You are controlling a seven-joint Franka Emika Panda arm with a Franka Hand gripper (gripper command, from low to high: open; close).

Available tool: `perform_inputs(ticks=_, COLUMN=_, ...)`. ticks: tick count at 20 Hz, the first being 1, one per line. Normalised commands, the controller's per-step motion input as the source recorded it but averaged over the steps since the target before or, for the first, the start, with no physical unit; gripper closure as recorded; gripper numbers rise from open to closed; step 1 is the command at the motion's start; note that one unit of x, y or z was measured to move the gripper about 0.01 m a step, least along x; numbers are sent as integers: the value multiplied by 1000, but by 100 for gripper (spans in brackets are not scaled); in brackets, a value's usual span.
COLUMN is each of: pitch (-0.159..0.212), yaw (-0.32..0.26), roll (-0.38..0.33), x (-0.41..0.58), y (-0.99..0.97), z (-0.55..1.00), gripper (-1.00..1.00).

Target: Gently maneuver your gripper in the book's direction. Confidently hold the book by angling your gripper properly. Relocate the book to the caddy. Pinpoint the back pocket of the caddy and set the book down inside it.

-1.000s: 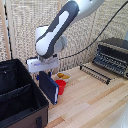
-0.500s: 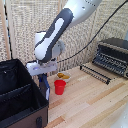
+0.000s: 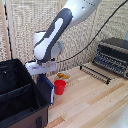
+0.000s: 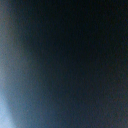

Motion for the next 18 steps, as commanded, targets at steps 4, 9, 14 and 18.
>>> perform_inputs(ticks=4, pitch=105, yaw=-24, roll=0, x=385, y=149, z=980, gripper=100)
perform_inputs(ticks=9, pitch=97, yaw=-33, roll=0, x=398, y=90, z=1000, gripper=100)
perform_inputs(ticks=14, pitch=108, yaw=-75, roll=0, x=308, y=14, z=997, gripper=100)
perform_inputs(ticks=18, pitch=88, yaw=-148, roll=0, x=242, y=0, z=1000, gripper=100)
